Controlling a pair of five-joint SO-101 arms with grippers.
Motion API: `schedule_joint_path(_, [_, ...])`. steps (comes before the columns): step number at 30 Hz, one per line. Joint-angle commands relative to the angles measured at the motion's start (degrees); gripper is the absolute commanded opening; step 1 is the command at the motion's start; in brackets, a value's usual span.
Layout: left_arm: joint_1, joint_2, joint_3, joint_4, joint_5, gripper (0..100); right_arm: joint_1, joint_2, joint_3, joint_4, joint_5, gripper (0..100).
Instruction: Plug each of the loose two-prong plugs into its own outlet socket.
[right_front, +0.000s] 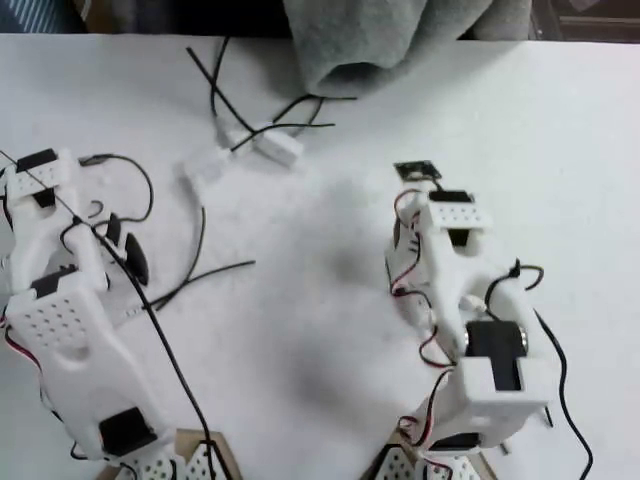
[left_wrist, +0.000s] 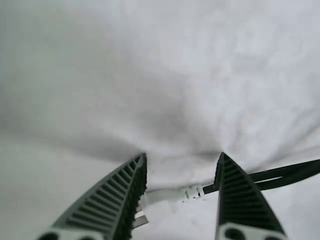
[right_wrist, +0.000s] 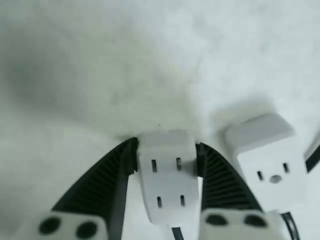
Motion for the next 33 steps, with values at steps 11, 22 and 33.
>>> schedule_joint_path(11, [-3.12, -0.04, -0.26, -1.67, 1.14, 23, -15.60, 3.56, -24.88, 5.49, -39.12, 3.9])
schedule_joint_path(22, [-3.21, -0.04, -0.26, -1.93, 4.48, 23, -26.95, 19.21, -37.19, 5.49, -68.31, 4.3])
schedule_joint_path(33, [-3.21, -0.04, -0.44, -1.93, 4.48, 23, -27.03, 24.92, -48.53, 14.81, -73.67, 31.0])
